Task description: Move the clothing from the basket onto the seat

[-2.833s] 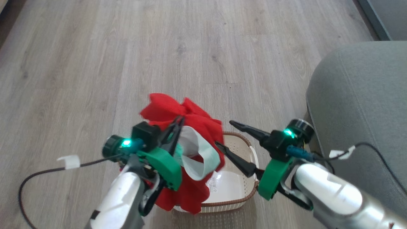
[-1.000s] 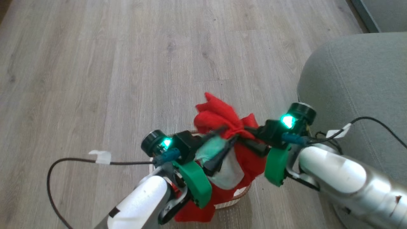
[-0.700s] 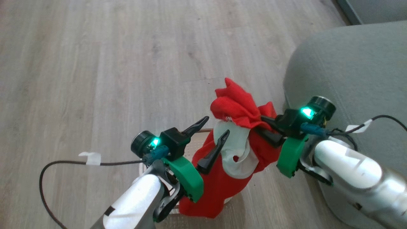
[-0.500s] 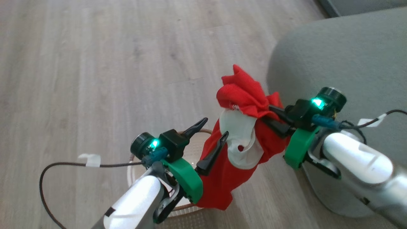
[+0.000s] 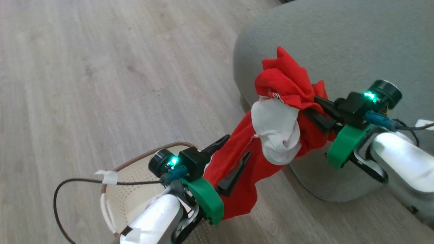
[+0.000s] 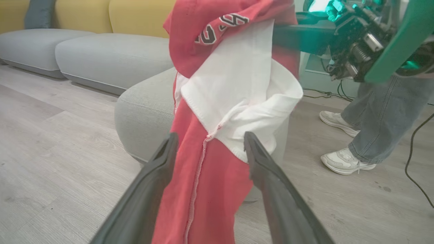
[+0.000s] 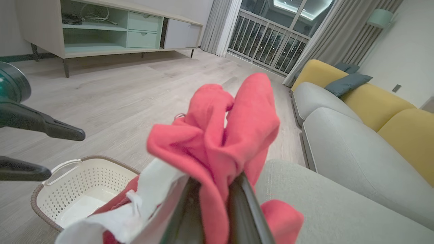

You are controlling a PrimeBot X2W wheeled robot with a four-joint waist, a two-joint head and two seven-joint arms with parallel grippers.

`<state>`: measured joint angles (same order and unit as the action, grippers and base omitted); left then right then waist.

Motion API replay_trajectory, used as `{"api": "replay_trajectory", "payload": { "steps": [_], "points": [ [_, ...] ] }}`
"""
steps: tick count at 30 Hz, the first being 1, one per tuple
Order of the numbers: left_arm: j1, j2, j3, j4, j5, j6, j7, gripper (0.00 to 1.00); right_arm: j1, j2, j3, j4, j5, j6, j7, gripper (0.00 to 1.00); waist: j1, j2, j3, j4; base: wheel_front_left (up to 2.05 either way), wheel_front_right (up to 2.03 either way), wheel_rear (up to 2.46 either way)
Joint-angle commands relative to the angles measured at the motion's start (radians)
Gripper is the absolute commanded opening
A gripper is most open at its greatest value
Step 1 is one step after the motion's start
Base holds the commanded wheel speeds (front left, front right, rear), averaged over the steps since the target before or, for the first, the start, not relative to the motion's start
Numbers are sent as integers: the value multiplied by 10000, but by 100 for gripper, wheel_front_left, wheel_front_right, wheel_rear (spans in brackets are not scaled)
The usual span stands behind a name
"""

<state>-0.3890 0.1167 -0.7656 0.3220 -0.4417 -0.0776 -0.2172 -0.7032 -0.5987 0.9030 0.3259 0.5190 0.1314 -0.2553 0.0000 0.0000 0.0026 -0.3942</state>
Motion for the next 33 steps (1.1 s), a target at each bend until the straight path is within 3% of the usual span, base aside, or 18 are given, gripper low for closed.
{"api": "replay_trajectory", "payload": {
  "steps": [1,8,18,27,33],
  "points": [
    [-409,-14,318,-222,-99,-32,-116,100,93,-169,-221,-253,-27,-7,-65,0,0,0,46,-265,0,0,0],
    [-465,-114,241,-78,-172,-53,-186,100,287,-223,-519,-255,-20,-7,-65,0,0,0,67,-438,0,0,0],
    [-520,-160,118,62,-252,-70,-201,100,496,-155,-1043,-265,-20,-7,-65,0,0,0,251,-159,0,0,0],
    [-801,-96,68,-33,-207,24,-10,100,157,316,-2676,-2,413,-7,-65,0,0,0,1472,383,0,0,0],
    [-1267,25,-26,-153,35,74,209,100,-1181,618,-4063,762,587,-7,-65,0,0,0,2837,897,0,0,0]
  ]
}}
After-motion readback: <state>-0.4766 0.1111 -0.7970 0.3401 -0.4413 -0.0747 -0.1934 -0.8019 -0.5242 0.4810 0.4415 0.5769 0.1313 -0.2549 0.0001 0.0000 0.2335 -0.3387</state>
